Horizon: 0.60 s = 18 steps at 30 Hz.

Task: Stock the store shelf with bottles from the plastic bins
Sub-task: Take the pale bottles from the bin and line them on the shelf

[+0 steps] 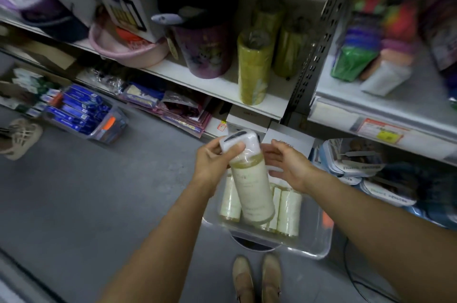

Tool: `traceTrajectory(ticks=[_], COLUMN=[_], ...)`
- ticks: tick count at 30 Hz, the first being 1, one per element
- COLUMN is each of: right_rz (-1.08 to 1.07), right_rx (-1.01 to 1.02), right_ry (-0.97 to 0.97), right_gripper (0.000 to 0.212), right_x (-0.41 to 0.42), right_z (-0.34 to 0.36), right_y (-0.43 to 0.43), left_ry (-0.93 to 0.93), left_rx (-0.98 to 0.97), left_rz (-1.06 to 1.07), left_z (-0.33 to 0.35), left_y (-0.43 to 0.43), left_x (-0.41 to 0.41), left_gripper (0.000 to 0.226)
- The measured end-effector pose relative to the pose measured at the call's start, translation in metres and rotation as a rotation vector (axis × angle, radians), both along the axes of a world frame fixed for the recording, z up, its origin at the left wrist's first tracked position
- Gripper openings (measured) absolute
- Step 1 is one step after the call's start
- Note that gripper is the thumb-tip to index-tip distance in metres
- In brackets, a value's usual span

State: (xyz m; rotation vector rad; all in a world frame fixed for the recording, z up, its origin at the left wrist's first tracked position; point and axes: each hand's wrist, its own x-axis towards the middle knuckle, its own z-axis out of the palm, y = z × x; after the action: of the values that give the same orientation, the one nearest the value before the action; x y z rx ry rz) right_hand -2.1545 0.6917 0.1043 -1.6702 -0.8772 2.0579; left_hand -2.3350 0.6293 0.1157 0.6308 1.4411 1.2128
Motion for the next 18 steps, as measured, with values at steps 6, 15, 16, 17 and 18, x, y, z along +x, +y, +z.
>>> traceTrajectory(ticks=[6, 15, 16, 17, 18], right_rz=[0.035, -0.003, 0.002, 0.007, 0.011], right_rx=[-0.038, 0.090, 0.108, 0.129, 0.151], right_ry=[0.012, 0.183, 0.187, 0.189, 0.192], right_gripper=[0.061, 0.062, 0.064, 0.066, 0.068], right_x=[-0.010, -0.012, -0.011, -0.009, -0.008], right_z=[0.068, 0.181, 0.191, 0.200, 0.209], right_y=[-0.029, -0.045, -0.047, -0.049, -0.052], left_ry=[0.054, 0.173, 0.172, 0.172, 0.169], left_rx=[-0.016, -0.040, -0.036, -0.034, -0.029], left_rz=[0.059, 0.009, 0.000, -0.012, -0.022], left_z=[0.106, 0.224, 0.234, 0.243, 0.253], left_y=[0.022, 0.031, 0.031, 0.029, 0.028], left_x=[-0.006, -0.012, -0.012, -0.011, -0.010], left_gripper=[0.021, 0.041, 0.041, 0.041, 0.040])
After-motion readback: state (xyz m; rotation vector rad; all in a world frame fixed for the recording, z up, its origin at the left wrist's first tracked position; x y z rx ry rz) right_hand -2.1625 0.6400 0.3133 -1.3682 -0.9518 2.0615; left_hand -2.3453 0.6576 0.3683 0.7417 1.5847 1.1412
